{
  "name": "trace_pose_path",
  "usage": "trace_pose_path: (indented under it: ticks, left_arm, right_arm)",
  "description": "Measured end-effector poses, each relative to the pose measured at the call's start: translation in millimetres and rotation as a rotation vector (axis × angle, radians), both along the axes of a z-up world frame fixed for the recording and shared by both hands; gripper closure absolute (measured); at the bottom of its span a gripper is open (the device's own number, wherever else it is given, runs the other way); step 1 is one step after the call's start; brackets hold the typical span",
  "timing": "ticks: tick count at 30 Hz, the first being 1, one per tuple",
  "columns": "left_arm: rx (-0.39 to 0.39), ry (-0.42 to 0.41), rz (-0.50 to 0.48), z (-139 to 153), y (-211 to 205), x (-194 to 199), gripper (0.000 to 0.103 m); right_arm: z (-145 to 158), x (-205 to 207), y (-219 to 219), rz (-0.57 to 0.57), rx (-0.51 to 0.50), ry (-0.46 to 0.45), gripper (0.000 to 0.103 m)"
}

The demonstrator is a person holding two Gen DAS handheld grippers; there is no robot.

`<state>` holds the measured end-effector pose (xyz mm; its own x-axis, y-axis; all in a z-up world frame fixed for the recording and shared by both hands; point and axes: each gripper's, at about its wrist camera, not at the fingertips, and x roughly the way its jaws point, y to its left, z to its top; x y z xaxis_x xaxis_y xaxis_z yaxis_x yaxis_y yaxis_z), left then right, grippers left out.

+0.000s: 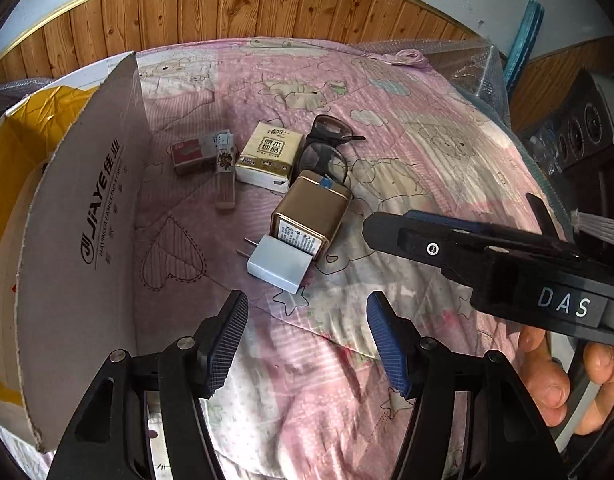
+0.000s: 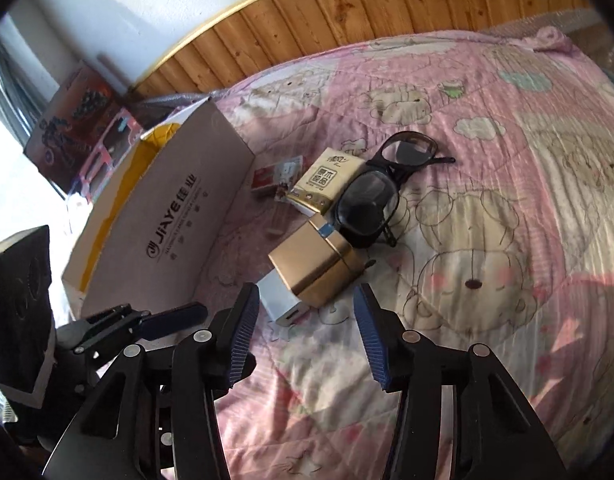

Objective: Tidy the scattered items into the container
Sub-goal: 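Move both tools back toward the gold tin and white charger, then grasp the gold tin with the right tool while the left tool grasps the white charger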

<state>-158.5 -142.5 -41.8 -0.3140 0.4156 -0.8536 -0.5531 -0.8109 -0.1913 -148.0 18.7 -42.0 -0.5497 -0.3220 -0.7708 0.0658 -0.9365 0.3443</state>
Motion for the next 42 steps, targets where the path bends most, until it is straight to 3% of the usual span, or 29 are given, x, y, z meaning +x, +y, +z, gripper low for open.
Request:
trace_pose_path:
  ticks: [4, 5, 9, 12, 15, 16, 18, 23, 25, 28, 29, 31, 35, 38, 40, 42]
  left_arm:
    - [-0.021, -0.014, 0.015, -20.7, 3.9, -14.2, 0.040]
    - [-0.024, -0.015, 0.019, -24.7, 4.8, -17.7, 0.040]
    - [-0.022, -0.019, 0.024, -36.2, 10.5, -29.3, 0.040]
    - [-0.064, -0.008, 0.061, -43.1, 9.9, -38.7, 0.038]
    - [-0.102, -0.005, 0.121, -46.5, 0.3, -46.2, 0.038]
    - [-0.098, -0.007, 0.145, -46.5, -4.8, -47.9, 0.038]
    - [-0.085, -0.016, 0.186, -45.0, -14.2, -50.0, 0.039]
    - [-0.045, -0.033, 0.181, -43.9, -9.5, -50.5, 0.036]
    - [-0.082, -0.036, 0.186, -49.6, -1.3, -55.7, 0.035]
    - [-0.064, -0.040, 0.214, -46.8, 1.6, -61.6, 0.036]
    - [-0.064, -0.033, 0.225, -45.6, 0.9, -62.3, 0.049]
    - [-0.067, -0.021, 0.223, -43.6, -1.5, -60.9, 0.050]
    - [-0.051, 0.031, 0.229, -33.5, -15.1, -49.6, 0.050]
    - [-0.084, -0.007, 0.250, -44.4, -17.8, -51.6, 0.047]
    - [-0.085, 0.011, 0.268, -47.0, -15.5, -51.1, 0.046]
    - [-0.095, 0.034, 0.258, -47.4, -12.6, -48.8, 0.051]
  right_arm:
    - [-16.0, -26.3, -11.4, 0.141, 0.150, -0.011, 0.047]
    - [-18.3, -31.2, -14.5, 0.179, 0.181, -0.007, 0.043]
    - [-20.9, -48.0, -28.1, 0.338, 0.214, 0.002, 0.039]
    - [-29.0, -57.2, -40.9, 0.434, 0.235, -0.015, 0.039]
    - [-35.3, -65.6, -35.3, 0.391, 0.254, -0.029, 0.042]
    - [-34.9, -66.4, -30.0, 0.373, 0.229, -0.030, 0.048]
    - [-34.3, -64.4, -18.1, 0.330, 0.168, -0.038, 0.048]
    - [-36.0, -51.3, 2.5, 0.231, 0.059, -0.046, 0.049]
    - [-35.5, -46.4, 9.6, 0.191, 0.043, -0.042, 0.049]
    - [-33.5, -38.2, 22.1, 0.131, 0.013, -0.042, 0.049]
    - [-33.0, -35.3, 25.9, 0.117, 0.001, -0.043, 0.049]
    - [-31.4, -29.2, 31.6, 0.098, -0.019, -0.043, 0.049]
    - [-27.9, -17.6, 35.9, 0.078, -0.033, -0.039, 0.049]
    - [-34.8, -14.8, 31.4, 0.083, -0.018, -0.050, 0.049]
    - [-40.5, -12.6, 27.3, 0.090, -0.014, -0.047, 0.049]
    - [-40.1, -10.4, 23.0, 0.092, 0.010, -0.035, 0.049]
